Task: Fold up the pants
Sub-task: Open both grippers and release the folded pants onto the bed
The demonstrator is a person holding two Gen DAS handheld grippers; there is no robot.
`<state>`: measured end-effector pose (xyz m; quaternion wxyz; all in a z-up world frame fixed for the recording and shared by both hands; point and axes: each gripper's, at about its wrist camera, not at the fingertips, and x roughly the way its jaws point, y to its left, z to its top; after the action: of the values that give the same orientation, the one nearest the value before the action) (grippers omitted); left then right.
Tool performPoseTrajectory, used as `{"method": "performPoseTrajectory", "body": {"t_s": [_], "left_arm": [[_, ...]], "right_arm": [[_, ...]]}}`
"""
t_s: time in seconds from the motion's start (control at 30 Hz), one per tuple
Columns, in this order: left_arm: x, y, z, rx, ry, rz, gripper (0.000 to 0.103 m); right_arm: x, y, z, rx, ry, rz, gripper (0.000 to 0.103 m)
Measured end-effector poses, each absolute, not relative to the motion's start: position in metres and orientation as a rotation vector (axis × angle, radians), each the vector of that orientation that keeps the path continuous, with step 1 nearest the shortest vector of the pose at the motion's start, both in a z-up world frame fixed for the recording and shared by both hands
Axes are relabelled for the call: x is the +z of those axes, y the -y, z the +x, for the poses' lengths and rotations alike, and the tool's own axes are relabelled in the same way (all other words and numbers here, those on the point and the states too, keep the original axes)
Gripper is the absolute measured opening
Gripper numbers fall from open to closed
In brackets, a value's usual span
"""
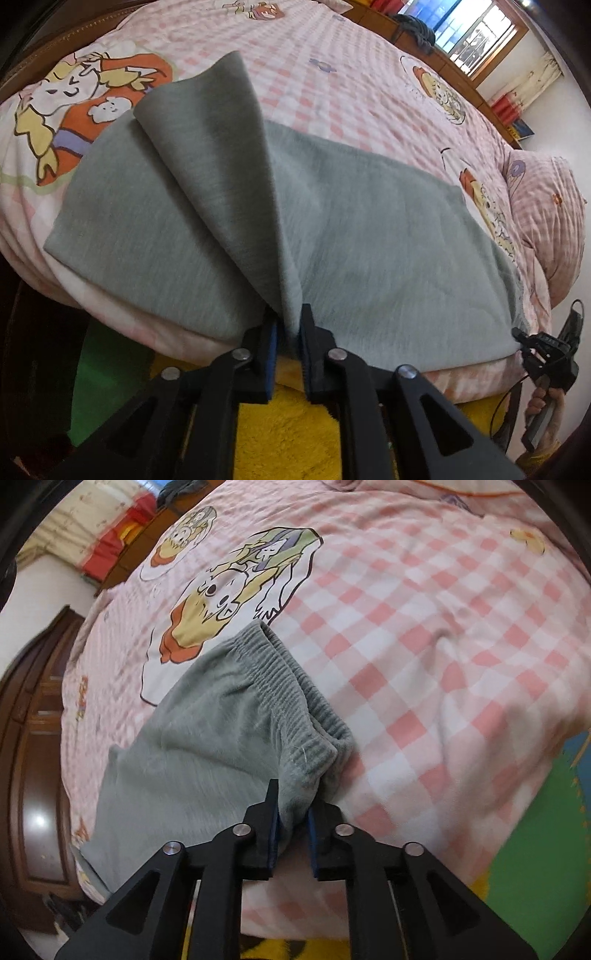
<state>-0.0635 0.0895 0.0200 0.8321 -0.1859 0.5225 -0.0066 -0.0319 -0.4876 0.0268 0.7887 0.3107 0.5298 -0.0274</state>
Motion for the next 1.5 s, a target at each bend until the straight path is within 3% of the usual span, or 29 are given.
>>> {"method": "performPoseTrajectory", "body": {"t_s": [0.1,0.33,0.53,0.7,0.77,0.8,0.83,1.17,1.2,1.33,1.5], "left_arm": [[0.031,-0.088,-0.069,-0.003,-1.083,-0.350,0.023],[0.082,-0.081,-0.081,-0.005,-0.963,-0.274,0.039],[0.108,-0.052,-0.060,-0.099,-0.885,-0.237,0.043],[0.078,-0.019,-0.015,-0.156,-0.926,-0.205,0.043],[0.058,-0.012,-0.002,-0.140,-0.961,-0.192,0.043],[0.050,-0.009,0.002,-0.130,-0.974,-0.184,0.043],[0.043,-0.007,0.003,-0.119,-0.988,-0.178,0.043],[0.020,-0.011,-0.002,-0.058,-1.015,-0.131,0.043],[0.021,-0.011,-0.003,-0.055,-1.018,-0.134,0.043],[0.032,-0.016,-0.008,-0.034,-1.016,-0.174,0.043],[0.052,-0.044,-0.023,0.028,-0.963,-0.213,0.051]], "right_arm": [[0.043,0.489,-0.041,-0.099,-1.122,0.597,0.030],[0.090,0.475,-0.036,-0.103,-0.997,0.426,0.030],[0.081,0.443,0.014,0.119,-0.992,0.430,0.030],[0.048,0.420,0.051,0.125,-1.050,0.378,0.030],[0.038,0.418,0.058,0.045,-1.052,0.305,0.027],[0.034,0.421,0.060,0.005,-1.056,0.276,0.018],[0.028,0.424,0.062,-0.035,-1.063,0.249,0.000],[0.027,0.424,0.061,-0.057,-1.037,0.185,0.000],[0.031,0.422,0.061,-0.063,-1.038,0.167,0.001],[0.057,0.405,0.046,-0.044,-0.994,0.096,0.031],[0.075,0.379,0.025,0.116,-1.023,0.172,0.033]]}}
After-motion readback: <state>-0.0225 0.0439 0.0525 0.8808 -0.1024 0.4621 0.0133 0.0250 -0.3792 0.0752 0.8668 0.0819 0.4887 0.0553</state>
